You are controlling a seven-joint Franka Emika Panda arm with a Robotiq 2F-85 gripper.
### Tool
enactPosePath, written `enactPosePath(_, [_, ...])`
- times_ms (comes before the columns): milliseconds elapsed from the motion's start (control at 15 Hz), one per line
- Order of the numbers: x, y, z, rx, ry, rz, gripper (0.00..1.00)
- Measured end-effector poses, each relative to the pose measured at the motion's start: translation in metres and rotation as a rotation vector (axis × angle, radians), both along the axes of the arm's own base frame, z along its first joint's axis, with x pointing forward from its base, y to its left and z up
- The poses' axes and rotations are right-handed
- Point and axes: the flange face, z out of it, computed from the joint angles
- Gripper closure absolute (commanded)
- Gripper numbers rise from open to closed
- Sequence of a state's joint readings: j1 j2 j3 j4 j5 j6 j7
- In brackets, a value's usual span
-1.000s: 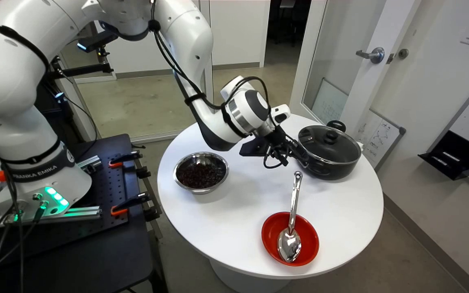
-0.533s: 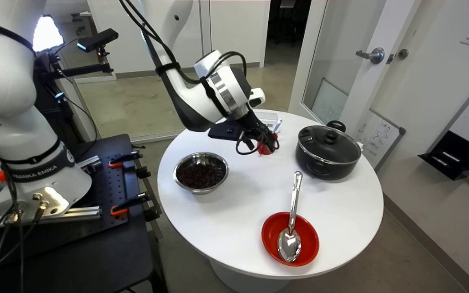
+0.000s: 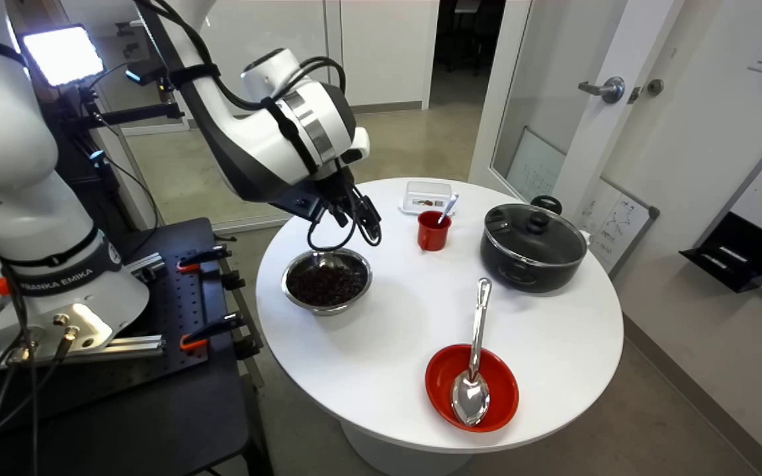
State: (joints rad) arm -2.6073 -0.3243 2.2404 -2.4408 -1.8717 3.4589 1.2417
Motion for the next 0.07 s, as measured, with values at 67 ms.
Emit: enactPosePath(67, [-0.0015,0.0004,0.0012,0.005,-0.002,-0.002,0.0])
